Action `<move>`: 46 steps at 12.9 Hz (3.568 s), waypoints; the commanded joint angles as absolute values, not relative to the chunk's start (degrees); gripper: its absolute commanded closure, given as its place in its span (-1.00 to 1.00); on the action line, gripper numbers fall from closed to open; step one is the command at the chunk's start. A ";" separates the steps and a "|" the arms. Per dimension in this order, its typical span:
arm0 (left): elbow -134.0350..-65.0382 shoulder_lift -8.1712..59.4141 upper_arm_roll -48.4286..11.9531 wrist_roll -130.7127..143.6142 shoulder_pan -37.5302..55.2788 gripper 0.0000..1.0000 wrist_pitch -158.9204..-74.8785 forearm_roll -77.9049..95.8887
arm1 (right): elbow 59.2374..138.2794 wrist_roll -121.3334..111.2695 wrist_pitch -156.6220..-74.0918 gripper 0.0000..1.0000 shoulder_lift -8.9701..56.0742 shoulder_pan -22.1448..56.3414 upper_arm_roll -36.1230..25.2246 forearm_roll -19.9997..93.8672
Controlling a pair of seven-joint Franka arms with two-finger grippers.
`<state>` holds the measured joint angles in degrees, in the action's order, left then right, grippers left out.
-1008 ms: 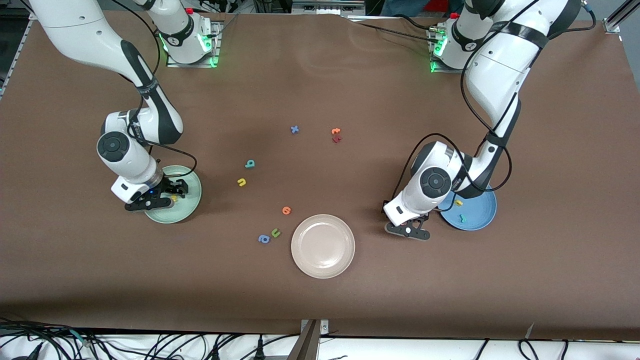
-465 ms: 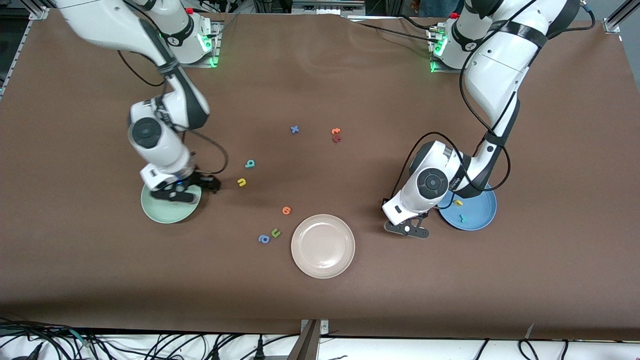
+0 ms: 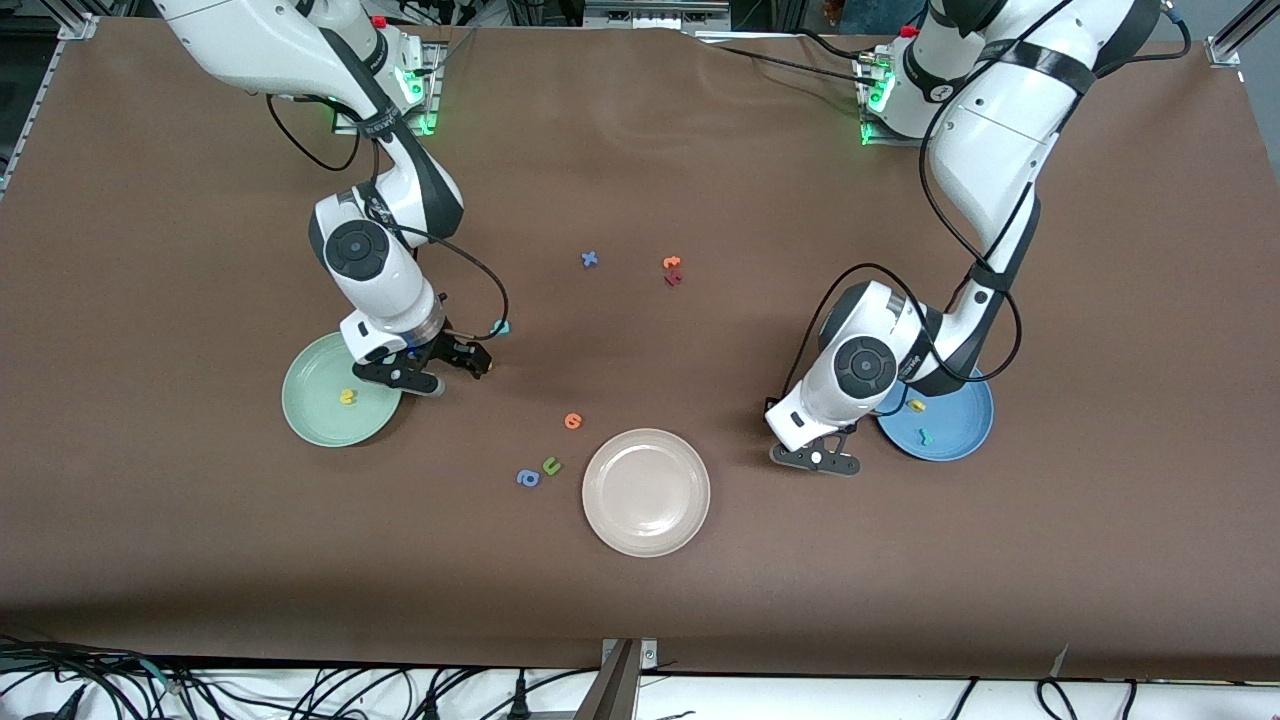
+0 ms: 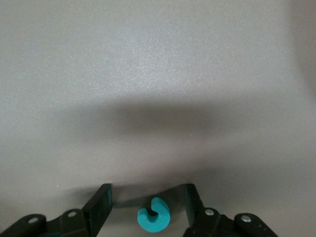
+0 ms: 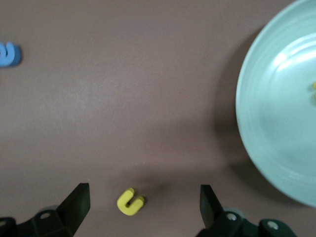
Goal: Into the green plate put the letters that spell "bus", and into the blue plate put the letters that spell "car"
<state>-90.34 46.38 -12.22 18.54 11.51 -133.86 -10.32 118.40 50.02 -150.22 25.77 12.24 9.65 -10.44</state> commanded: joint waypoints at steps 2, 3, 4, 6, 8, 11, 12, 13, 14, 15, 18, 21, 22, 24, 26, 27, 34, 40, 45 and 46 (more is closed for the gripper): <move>-92.20 46.85 -12.30 20.48 11.16 -0.31 -131.66 -11.51 | 115.32 77.27 -153.11 -0.97 29.08 14.94 9.58 -10.37; -92.20 46.85 -12.30 20.48 11.16 -0.30 -130.09 -11.51 | 114.62 82.91 -153.02 -0.97 29.87 15.46 9.58 -10.63; -92.20 46.85 -12.30 20.39 11.08 -0.28 -128.51 -11.51 | 114.26 85.23 -152.67 -0.93 30.14 16.43 9.58 -11.07; -92.02 46.84 -12.39 20.48 11.07 -0.19 -128.14 -11.43 | 114.26 85.60 -151.36 -0.75 30.50 16.26 9.49 -10.72; -91.85 46.85 -12.39 20.48 11.07 -0.05 -128.14 -11.43 | 114.26 85.78 -148.55 -0.62 30.67 16.17 9.49 -10.72; -91.06 46.85 -13.00 20.39 11.34 -0.13 -128.58 -11.43 | 114.26 85.87 -146.17 -0.54 30.67 16.08 9.49 -10.46; -90.97 46.76 -13.53 20.48 11.16 -0.15 -128.76 -11.34 | 114.26 85.87 -145.55 -0.53 30.67 16.08 9.49 -10.46; -90.97 46.84 -13.54 20.39 11.16 -0.15 -129.02 -11.42 | 114.26 85.96 -145.37 -0.53 30.67 16.08 9.49 -10.37; -90.88 46.76 -13.62 20.39 11.16 -0.16 -129.55 -11.43 | 114.26 86.04 -145.37 -0.53 30.76 16.08 9.49 -10.37; -90.70 46.76 -13.62 20.39 11.16 -0.16 -130.68 -11.43 | 114.26 86.04 -145.37 -0.53 31.02 16.08 9.49 -10.37; -90.62 46.76 -13.54 19.69 10.81 -0.13 -131.22 -11.42 | 114.17 86.13 -145.63 -0.46 31.73 16.08 9.58 -10.28; -90.62 46.76 -13.54 19.69 10.28 -0.11 -131.22 -11.43 | 114.17 86.13 -146.07 -0.43 32.43 16.00 9.49 -10.28; -90.62 46.50 -13.54 19.60 10.11 -0.09 -131.22 -11.34 | 113.91 86.13 -146.16 -0.43 32.52 16.00 9.58 -10.20; -90.62 46.05 -13.62 19.60 9.41 -0.07 -131.22 -11.34 | 113.82 86.13 -146.34 -0.39 32.61 16.00 9.58 -9.41; -90.62 46.05 -13.62 19.60 9.49 -0.07 -131.22 -11.34 | 113.73 86.04 -147.30 -0.39 32.70 16.00 9.58 -8.00; -90.62 46.05 -13.62 19.60 9.49 -0.06 -131.22 -11.34 | 113.73 86.04 -147.30 -0.32 32.70 16.00 9.49 -8.09; -90.62 44.83 -13.62 19.69 9.32 0.66 -130.78 -10.46 | 113.73 85.87 -148.09 -0.11 33.31 16.00 9.49 -8.61; -90.70 40.97 -13.54 19.69 7.65 0.67 -128.85 -10.55 | 113.73 84.90 -148.27 0.54 33.31 16.08 9.58 -8.79; -91.58 37.53 -13.27 7.58 0.54 0.67 -121.84 -11.34 | 112.07 79.12 -144.78 0.82 31.39 15.82 9.49 -8.79; -91.76 37.09 -13.18 5.30 0.27 0.66 -117.47 -11.42 | 111.02 73.88 -140.23 0.82 30.07 15.65 9.49 -8.79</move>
